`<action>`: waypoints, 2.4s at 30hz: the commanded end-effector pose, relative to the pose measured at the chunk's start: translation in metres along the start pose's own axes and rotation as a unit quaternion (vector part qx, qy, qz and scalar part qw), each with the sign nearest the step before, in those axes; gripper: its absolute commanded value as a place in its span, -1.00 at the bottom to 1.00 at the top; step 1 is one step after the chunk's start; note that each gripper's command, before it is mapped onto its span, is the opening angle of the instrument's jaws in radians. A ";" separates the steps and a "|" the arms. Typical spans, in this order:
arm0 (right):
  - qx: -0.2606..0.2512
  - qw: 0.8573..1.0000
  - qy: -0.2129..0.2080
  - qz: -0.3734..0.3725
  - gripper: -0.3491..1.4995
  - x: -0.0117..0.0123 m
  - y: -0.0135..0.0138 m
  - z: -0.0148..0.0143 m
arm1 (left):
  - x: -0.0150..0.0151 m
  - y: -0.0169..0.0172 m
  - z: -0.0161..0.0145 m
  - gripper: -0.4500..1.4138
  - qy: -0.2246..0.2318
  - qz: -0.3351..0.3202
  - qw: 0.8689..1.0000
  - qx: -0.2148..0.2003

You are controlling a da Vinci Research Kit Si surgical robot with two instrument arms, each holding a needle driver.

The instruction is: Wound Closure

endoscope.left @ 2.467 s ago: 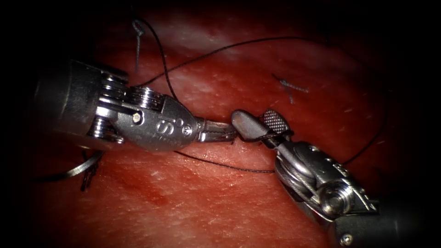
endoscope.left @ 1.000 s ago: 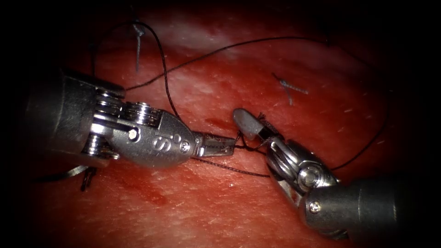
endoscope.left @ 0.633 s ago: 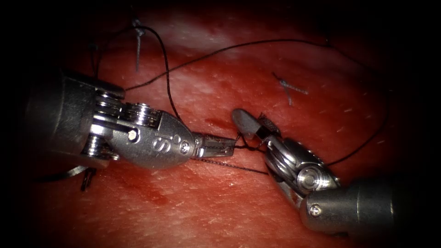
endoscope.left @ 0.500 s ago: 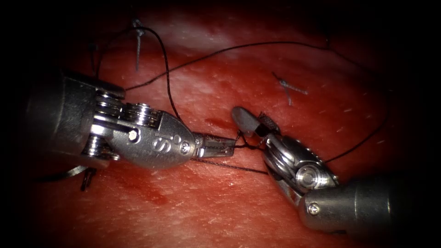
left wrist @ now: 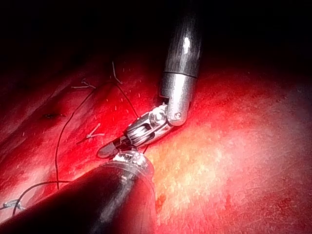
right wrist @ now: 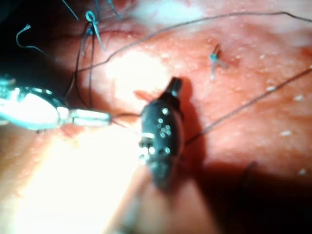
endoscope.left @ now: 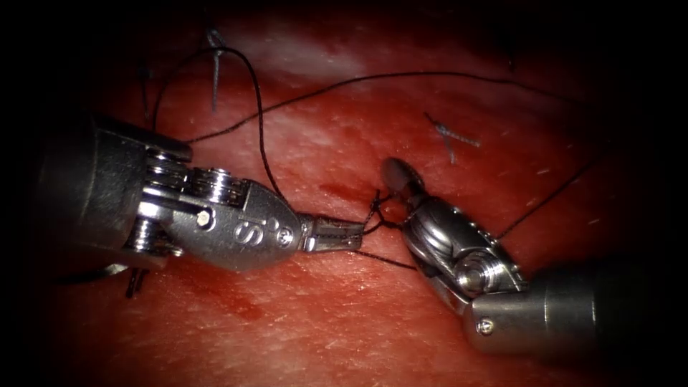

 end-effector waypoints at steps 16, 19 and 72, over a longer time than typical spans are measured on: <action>0.033 0.991 0.052 -0.116 -1.00 0.0024 -0.0030 -0.0036 | -0.0021 -0.0068 0.0010 -1.00 -0.029 -0.027 0.999 -0.019; 0.035 0.991 0.054 -0.120 -1.00 0.0024 -0.0032 -0.0037 | -0.0029 -0.0087 0.0023 -1.00 -0.047 -0.037 0.998 -0.032; 0.102 0.976 0.048 -0.184 -1.00 -0.0037 -0.0050 -0.0081 | -0.0068 -0.0253 0.0107 -1.00 -0.015 -0.089 0.990 0.107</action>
